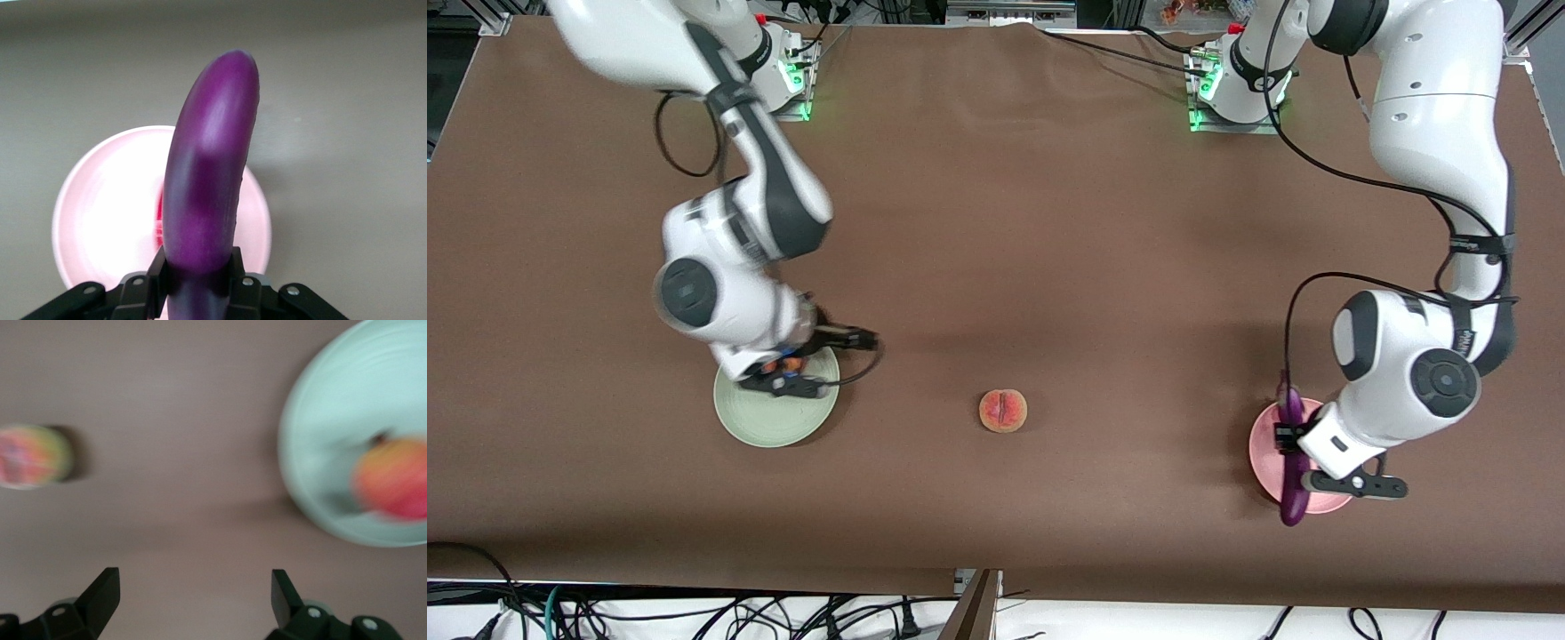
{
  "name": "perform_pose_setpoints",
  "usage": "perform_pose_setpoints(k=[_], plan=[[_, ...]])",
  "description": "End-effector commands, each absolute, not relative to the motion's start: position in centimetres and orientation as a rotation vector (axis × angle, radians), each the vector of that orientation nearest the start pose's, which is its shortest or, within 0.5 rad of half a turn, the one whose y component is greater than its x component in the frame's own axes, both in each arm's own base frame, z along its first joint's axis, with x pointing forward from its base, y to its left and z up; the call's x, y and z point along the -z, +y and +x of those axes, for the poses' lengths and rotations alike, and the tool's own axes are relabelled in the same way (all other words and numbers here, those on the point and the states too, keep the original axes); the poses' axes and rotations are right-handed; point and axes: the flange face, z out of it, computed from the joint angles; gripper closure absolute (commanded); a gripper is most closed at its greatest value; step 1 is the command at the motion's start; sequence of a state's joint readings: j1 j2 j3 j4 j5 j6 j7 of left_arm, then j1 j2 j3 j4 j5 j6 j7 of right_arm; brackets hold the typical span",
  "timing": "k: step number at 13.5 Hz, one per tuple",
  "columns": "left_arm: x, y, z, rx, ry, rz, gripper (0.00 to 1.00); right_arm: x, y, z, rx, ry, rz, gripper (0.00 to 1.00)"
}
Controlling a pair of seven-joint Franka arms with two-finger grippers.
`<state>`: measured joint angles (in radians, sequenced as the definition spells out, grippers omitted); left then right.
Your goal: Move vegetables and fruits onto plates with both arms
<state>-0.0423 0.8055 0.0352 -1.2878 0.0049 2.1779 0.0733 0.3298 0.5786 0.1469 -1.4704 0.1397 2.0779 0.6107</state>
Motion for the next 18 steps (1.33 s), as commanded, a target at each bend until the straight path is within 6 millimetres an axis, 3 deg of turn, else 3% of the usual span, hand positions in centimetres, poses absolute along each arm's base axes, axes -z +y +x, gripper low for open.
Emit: perform_pose_setpoints(k=[1,3,5,7,9,10,11,12,18], plan=[[-25.9,2.7,75.6,0.097,0.272,-3.081,1.0,-33.4,40.4,62.7,0.007,0.485,-2.822,0.0],[-24.4,4.5,75.5,0.091,0.26,-3.081,1.0,-30.0,46.0,62.5,0.23,0.479,-2.664,0.0],[-23.5,5.4,75.4,0.082,0.237,-3.086,1.0,-26.0,48.8,62.3,0.379,0.429,-2.565,0.0],[-23.2,5.4,75.4,0.084,0.221,-3.089,1.0,-24.0,48.2,63.3,0.497,0.343,-2.575,0.0],[-23.1,5.4,75.7,0.133,0.22,-3.081,0.62,-22.9,48.8,64.1,0.544,0.247,-2.582,0.0],[-23.2,5.4,75.9,0.154,0.217,-3.077,0.48,-22.2,49.4,63.7,0.542,0.232,-2.583,0.0],[-23.4,5.4,76.1,0.18,0.215,-3.074,0.18,-21.5,49.5,63.7,0.556,0.228,-2.577,0.0],[-23.9,5.4,76.3,0.198,0.226,-3.07,0.0,-20.6,49.8,63.3,0.581,0.179,-2.579,0.0],[-25.2,4.6,76.4,0.201,0.184,-3.106,0.0,-17.1,49.6,62.3,0.657,-0.005,-2.689,0.0]])
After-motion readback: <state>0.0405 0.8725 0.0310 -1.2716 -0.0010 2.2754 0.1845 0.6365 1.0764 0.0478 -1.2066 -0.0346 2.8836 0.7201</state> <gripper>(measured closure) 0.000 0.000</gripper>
